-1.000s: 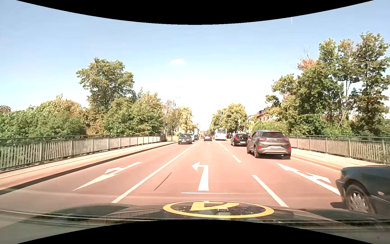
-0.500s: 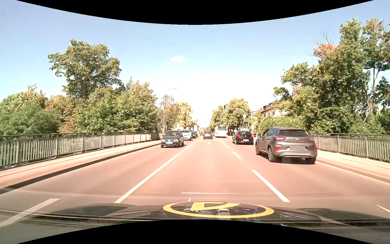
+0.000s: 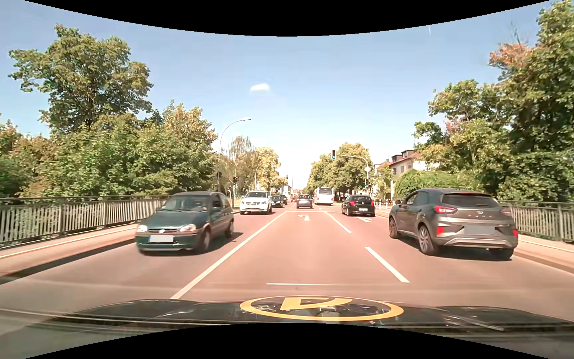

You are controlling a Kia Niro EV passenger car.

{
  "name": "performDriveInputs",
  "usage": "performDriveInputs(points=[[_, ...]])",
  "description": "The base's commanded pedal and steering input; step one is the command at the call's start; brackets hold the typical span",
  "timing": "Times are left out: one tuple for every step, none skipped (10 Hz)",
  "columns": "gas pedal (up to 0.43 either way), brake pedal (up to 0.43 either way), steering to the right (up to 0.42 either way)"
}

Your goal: Follow the waypoints while adhering to traffic rules and regulations

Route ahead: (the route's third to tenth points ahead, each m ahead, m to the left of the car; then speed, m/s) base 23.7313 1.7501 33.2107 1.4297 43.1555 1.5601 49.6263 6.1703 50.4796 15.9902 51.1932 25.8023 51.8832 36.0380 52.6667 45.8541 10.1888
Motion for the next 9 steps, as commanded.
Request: performDriveInputs(points=[[0.000,0.049,0.002],[0.000,0.067,0.001],[0.000,0.091,0.001],[0.000,0.116,0.000],[0.000,0.128,-0.002],[0.000,0.159,-0.002],[0.000,0.171,-0.003],[0.000,0.189,-0.002],[0.000,0.207,-0.003]])
